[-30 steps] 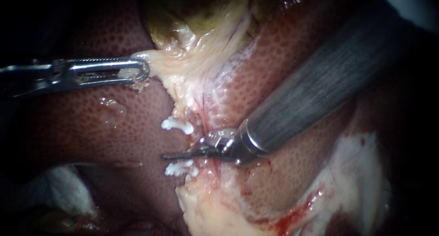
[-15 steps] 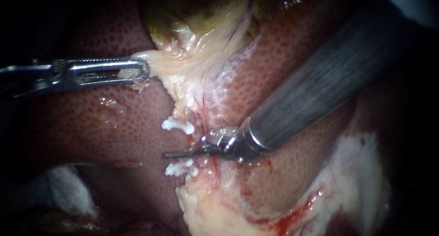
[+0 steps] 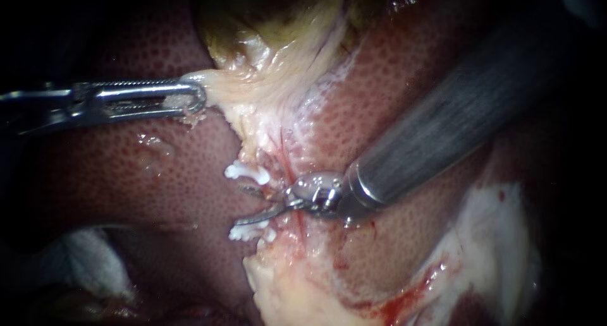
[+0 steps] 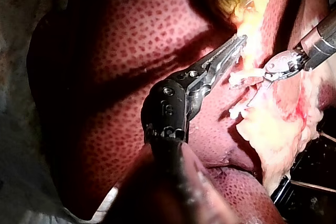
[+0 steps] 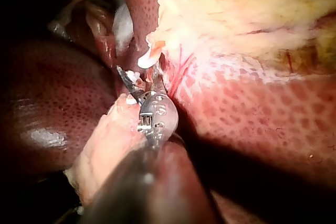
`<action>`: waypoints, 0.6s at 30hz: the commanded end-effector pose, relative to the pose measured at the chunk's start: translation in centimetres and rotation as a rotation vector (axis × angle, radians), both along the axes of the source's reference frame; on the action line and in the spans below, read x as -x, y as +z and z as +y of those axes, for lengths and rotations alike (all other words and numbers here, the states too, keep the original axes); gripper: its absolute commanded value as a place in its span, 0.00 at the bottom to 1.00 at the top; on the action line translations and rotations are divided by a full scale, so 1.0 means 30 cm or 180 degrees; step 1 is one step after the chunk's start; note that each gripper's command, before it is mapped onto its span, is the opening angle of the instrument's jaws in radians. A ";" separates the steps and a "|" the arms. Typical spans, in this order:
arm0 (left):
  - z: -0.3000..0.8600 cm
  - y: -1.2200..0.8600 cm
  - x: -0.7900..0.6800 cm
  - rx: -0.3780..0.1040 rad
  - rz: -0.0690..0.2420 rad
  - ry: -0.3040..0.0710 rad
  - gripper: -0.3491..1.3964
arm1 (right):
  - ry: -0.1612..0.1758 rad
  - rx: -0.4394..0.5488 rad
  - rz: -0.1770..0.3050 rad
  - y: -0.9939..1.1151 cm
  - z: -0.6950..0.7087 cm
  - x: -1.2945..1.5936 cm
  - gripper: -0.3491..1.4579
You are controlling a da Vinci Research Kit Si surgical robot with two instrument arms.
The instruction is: Go back from the cut left tube
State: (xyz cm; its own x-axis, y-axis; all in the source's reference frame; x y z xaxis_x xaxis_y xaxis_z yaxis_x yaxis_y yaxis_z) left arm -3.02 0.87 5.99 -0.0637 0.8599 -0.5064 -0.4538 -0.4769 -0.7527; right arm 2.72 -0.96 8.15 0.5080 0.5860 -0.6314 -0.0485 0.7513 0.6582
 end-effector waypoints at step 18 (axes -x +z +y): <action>0.0004 0.0006 -0.0004 -0.0001 -0.0003 0.0003 0.00 | -0.0162 0.0642 0.0106 -0.0305 0.0149 0.0473 0.99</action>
